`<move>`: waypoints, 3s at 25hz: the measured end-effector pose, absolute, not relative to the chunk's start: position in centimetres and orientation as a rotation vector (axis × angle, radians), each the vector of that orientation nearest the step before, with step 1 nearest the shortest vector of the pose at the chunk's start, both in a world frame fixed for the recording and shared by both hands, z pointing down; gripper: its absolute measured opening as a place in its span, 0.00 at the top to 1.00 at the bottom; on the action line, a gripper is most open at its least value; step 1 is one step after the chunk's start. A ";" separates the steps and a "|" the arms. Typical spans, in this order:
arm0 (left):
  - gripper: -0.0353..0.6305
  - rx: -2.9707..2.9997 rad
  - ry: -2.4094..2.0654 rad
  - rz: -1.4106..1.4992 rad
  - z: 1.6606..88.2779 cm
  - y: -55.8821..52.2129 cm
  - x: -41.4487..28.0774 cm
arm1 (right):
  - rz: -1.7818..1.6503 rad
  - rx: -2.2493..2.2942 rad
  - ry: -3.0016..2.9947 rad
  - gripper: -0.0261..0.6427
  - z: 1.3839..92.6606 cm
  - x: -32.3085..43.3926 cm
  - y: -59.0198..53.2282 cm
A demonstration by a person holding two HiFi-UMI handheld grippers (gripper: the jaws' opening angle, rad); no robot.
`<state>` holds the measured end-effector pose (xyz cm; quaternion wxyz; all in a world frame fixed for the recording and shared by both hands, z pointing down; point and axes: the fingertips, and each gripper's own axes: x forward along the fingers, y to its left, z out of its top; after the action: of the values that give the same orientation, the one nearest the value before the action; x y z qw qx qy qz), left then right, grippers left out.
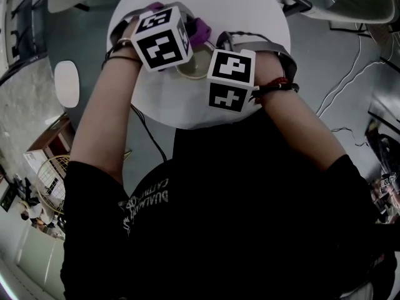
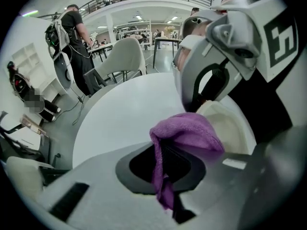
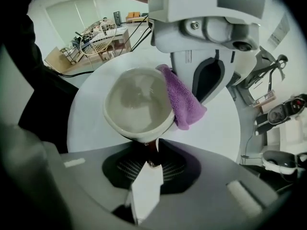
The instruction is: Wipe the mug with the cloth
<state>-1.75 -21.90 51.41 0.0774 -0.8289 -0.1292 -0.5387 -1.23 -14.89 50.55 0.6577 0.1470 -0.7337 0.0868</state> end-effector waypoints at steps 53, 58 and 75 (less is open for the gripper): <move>0.91 -2.493 0.074 -1.873 52.1 -13.1 -11.5 | 0.419 0.472 -1.600 0.85 51.7 -2.5 -13.2; 0.91 -2.592 0.265 -1.906 52.1 -12.9 -11.2 | 0.433 0.469 -1.641 0.86 51.6 -2.6 -13.0; 0.91 -2.759 0.947 -1.917 51.3 -10.9 -8.4 | 0.369 0.438 -1.826 0.86 50.6 -2.6 -12.9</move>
<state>-8.40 -10.86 51.27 -0.1737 -0.7784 0.2672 -0.5408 -2.61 -12.93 50.61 0.5761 0.1872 -0.7799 0.1576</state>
